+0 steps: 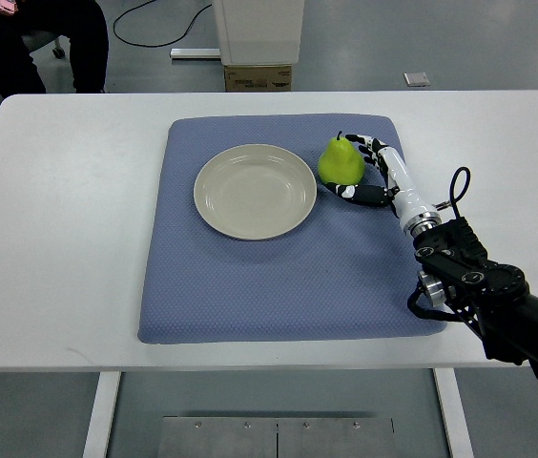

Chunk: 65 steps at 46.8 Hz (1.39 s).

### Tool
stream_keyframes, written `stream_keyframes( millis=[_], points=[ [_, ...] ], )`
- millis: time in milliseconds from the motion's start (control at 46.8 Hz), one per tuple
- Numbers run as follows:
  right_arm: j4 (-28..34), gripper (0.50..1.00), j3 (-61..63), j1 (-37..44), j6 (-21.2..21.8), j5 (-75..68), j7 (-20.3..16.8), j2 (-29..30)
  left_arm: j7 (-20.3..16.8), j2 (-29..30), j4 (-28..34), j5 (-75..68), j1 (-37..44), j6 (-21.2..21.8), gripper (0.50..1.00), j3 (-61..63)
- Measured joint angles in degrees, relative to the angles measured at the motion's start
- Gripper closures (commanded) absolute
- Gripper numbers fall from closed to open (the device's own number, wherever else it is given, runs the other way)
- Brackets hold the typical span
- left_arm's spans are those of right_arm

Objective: Place pear on plate with right hand
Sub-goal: 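Close the right hand fingers around the green pear, then lift the pear with the right hand and carry it over the plate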

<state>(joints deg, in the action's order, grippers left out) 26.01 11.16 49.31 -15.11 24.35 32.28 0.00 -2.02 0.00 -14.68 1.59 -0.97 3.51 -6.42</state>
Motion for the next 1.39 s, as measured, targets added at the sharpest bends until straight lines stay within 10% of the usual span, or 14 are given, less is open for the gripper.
stream_keyframes(
  millis=[150, 257, 1390],
  points=[
    [0.00, 0.793, 0.00, 0.00, 0.06, -0.08, 0.04, 0.00, 0.00, 0.00, 0.00, 0.00, 0.00, 0.00, 0.500, 0.00],
    [0.00, 1.000, 0.00, 0.00, 0.08, -0.09, -0.08, 0.00, 0.00, 0.00, 0.00, 0.00, 0.00, 0.00, 0.500, 0.00],
    [10.88, 1.000, 0.41, 5.74, 2.20, -0.63, -0.80, 0.00, 0.00, 0.00, 0.00, -0.01, 0.00, 0.00, 0.500, 0.00]
  ],
)
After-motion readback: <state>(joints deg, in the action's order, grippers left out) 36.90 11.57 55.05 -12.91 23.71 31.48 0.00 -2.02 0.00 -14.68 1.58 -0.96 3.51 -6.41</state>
